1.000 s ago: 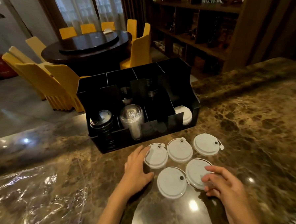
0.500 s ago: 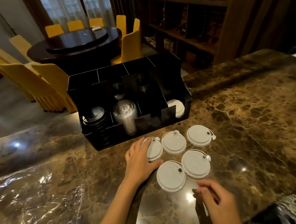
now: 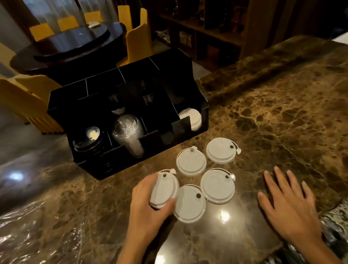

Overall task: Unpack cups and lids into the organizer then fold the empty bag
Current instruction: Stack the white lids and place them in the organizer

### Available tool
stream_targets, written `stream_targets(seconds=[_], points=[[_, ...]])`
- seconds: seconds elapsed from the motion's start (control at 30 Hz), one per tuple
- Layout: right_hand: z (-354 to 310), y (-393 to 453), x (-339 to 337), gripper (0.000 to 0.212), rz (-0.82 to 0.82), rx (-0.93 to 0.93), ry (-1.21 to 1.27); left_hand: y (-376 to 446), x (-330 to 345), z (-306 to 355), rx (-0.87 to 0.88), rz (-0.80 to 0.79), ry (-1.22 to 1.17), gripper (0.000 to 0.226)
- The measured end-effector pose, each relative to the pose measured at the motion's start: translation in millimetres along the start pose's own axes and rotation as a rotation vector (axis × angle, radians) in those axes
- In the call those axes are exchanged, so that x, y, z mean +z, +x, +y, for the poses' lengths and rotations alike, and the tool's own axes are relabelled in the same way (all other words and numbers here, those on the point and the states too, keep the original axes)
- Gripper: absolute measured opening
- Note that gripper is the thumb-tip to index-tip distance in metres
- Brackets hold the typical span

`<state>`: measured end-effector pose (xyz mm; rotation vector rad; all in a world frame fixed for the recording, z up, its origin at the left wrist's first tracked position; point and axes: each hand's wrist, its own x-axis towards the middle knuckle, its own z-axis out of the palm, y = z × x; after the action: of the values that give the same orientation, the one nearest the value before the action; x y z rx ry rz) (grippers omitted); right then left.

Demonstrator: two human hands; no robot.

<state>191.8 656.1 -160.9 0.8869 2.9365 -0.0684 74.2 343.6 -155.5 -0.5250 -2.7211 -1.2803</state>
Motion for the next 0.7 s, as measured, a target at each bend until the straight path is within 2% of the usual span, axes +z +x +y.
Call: stream_targets(seconds=[0.13,0.27,0.43,0.57,0.7], points=[[0,0,3,0.065,0.036,0.005,0.017,-14,9,31,0.140,-0.170,-0.034,0.082],[4,-2,9,0.064,0.149,-0.047,0.092,-10,20,42,0.195,-0.274,0.048,0.086],[10,1,16,0.063,0.208,-0.098,0.103,-16,28,35,0.173,-0.271,0.129,0.067],[14,2,21,0.062,0.210,-0.109,0.116,-22,29,36,0.159,-0.222,0.061,0.050],[13,2,21,0.061,0.220,-0.115,0.131,-27,31,37,0.188,-0.217,0.043,0.048]])
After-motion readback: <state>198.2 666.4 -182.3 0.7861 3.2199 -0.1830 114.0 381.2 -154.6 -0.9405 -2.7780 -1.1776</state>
